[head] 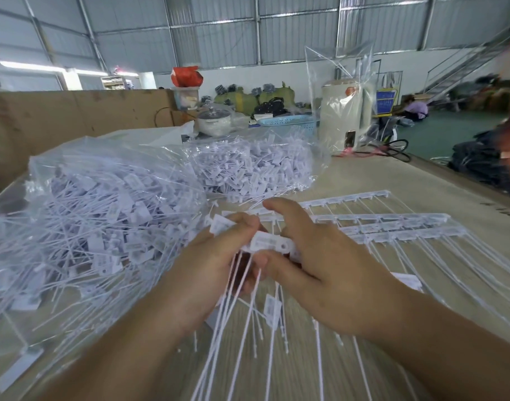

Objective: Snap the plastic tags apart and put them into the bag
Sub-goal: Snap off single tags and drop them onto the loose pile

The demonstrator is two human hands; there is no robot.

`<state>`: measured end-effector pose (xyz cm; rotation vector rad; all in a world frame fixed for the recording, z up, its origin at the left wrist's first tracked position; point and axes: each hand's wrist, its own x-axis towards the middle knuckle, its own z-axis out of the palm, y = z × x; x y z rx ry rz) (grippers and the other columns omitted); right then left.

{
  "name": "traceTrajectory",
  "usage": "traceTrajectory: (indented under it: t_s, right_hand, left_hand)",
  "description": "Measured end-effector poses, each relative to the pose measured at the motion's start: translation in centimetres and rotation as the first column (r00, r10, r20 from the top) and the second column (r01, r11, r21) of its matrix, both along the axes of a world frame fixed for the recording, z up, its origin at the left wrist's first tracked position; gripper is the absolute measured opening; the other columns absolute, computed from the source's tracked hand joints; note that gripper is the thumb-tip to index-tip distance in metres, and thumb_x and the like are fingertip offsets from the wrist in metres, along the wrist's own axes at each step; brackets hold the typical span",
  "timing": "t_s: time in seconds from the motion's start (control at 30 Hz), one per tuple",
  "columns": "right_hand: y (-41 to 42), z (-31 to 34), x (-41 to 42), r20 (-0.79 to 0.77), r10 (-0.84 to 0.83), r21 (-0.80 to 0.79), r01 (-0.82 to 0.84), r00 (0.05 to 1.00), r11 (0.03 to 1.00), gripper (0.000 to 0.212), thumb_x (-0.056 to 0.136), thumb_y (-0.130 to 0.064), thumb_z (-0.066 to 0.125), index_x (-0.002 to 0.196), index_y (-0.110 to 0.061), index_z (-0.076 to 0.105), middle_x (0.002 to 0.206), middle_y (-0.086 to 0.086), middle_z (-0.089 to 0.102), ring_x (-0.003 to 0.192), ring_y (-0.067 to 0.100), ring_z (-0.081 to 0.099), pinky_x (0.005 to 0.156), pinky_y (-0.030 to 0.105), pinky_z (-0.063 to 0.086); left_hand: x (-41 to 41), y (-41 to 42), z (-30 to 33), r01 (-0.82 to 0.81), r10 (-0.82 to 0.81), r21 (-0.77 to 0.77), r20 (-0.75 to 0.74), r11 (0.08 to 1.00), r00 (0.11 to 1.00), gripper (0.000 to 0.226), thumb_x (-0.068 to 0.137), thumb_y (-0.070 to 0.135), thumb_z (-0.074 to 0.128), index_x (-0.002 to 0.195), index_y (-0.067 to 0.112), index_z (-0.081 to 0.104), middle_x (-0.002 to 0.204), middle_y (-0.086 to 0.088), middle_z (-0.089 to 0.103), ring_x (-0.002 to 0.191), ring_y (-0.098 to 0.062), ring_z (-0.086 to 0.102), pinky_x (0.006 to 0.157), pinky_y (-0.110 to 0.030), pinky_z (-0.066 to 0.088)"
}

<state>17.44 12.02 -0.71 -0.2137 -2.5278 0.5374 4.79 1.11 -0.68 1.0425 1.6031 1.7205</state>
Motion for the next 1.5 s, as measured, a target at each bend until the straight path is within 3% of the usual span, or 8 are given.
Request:
traceTrajectory:
  t_s: [0.1, 0.23, 0.33, 0.47, 0.77, 1.03, 1.17, 1.5]
  right_hand:
    - [-0.3, 0.0, -0.1, -0.004, 0.081, -0.048, -0.081, 0.997, 0.996, 0.057, 0.094, -0.051, 0.038, 0.144, -0.032, 0.019, 0.072, -0.007, 0.068, 0.057, 0.006, 0.060, 0.059, 0.032, 0.049]
    - [0.0, 0.2, -0.1, -0.010, 0.126, -0.111, -0.126, 0.992, 0.986, 0.051, 0.094, -0.051, 0.042, 0.139, -0.031, 0.029, 0.073, -0.013, 0.068, 0.055, 0.005, 0.060, 0.056, 0.026, 0.047]
    - [0.7, 0.4, 0.3, -0.011, 0.112, -0.075, -0.113, 0.994, 0.991, 0.019, 0.096, -0.048, 0.049, 0.095, -0.030, 0.055, 0.055, -0.012, 0.052, 0.049, 0.008, 0.050, 0.049, 0.026, 0.036]
    - [1.2, 0.4, 0.2, 0.016, 0.066, -0.074, -0.065, 0.998, 0.995, 0.036, 0.097, -0.040, 0.051, 0.064, -0.031, 0.040, 0.051, -0.009, 0.042, 0.049, 0.010, 0.043, 0.049, 0.031, 0.034]
    - [1.1, 0.1, -0.3, -0.022, 0.045, -0.033, -0.046, 0.999, 0.998, 0.032, 0.096, -0.038, 0.054, 0.067, -0.028, 0.047, 0.051, -0.009, 0.042, 0.050, 0.011, 0.043, 0.049, 0.030, 0.034]
    - [1.0, 0.5, 0.0, -0.141, 0.063, 0.025, -0.060, 0.988, 0.998, 0.035, 0.091, -0.044, 0.051, 0.069, -0.017, 0.055, 0.053, -0.009, 0.043, 0.053, 0.011, 0.045, 0.050, 0.031, 0.037]
    - [0.1, 1.1, 0.3, -0.188, 0.102, 0.232, -0.057, 0.977, 0.971, 0.035, 0.096, -0.040, 0.050, 0.068, -0.031, 0.031, 0.056, -0.018, 0.028, 0.051, 0.001, 0.034, 0.050, 0.022, 0.030]
    - [0.4, 0.5, 0.2, -0.103, 0.065, 0.046, -0.060, 0.993, 0.997, 0.026, 0.094, -0.051, 0.047, 0.076, -0.034, 0.038, 0.053, -0.016, 0.043, 0.050, 0.004, 0.043, 0.047, 0.022, 0.024]
  left_hand:
    - [0.2, -0.1, -0.3, 0.055, -0.057, -0.026, -0.089, 0.998, 0.994, 0.051, 0.066, 0.060, 0.068, 0.076, 0.010, 0.069, 0.053, -0.010, 0.057, 0.042, -0.017, 0.050, 0.041, -0.019, 0.039]
    - [0.1, 0.3, 0.0, 0.076, -0.072, 0.032, -0.111, 0.997, 0.991, 0.015, 0.073, 0.032, 0.069, 0.069, 0.019, 0.063, 0.054, -0.011, 0.052, 0.039, -0.018, 0.048, 0.039, -0.017, 0.035]
    - [-0.7, 0.2, 0.2, 0.025, -0.022, 0.065, -0.047, 0.998, 0.999, 0.009, 0.071, 0.028, 0.069, 0.067, 0.021, 0.063, 0.052, -0.006, 0.054, 0.039, -0.014, 0.048, 0.039, -0.017, 0.035]
    - [-1.4, 0.0, 0.2, 0.043, -0.040, 0.039, -0.069, 0.998, 0.997, 0.009, 0.073, 0.031, 0.071, 0.070, 0.024, 0.066, 0.060, -0.013, 0.059, 0.043, -0.016, 0.049, 0.039, -0.020, 0.035]
    - [-1.0, 0.3, 0.0, 0.008, -0.008, 0.016, 0.007, 1.000, 1.000, 0.017, 0.067, 0.027, 0.081, 0.064, 0.022, 0.065, 0.056, -0.009, 0.057, 0.043, -0.017, 0.046, 0.038, -0.018, 0.032]
    - [-0.3, 0.7, 0.2, 0.136, -0.145, 0.053, 0.452, 0.989, 0.880, 0.020, 0.056, 0.023, 0.077, 0.072, 0.013, 0.072, 0.054, -0.002, 0.049, 0.038, -0.008, 0.042, 0.032, -0.014, 0.031]
    - [-1.3, 0.7, 0.3, 0.090, -0.116, 0.074, 0.589, 0.993, 0.799, 0.019, 0.073, 0.020, 0.068, 0.072, 0.007, 0.054, 0.049, -0.002, 0.042, 0.034, -0.011, 0.035, 0.030, -0.017, 0.033]
    - [-1.0, 1.0, -0.3, -0.024, 0.018, 0.015, 0.315, 1.000, 0.949, 0.015, 0.053, 0.031, 0.075, 0.059, 0.017, 0.073, 0.048, -0.006, 0.053, 0.035, -0.014, 0.045, 0.037, -0.020, 0.036]
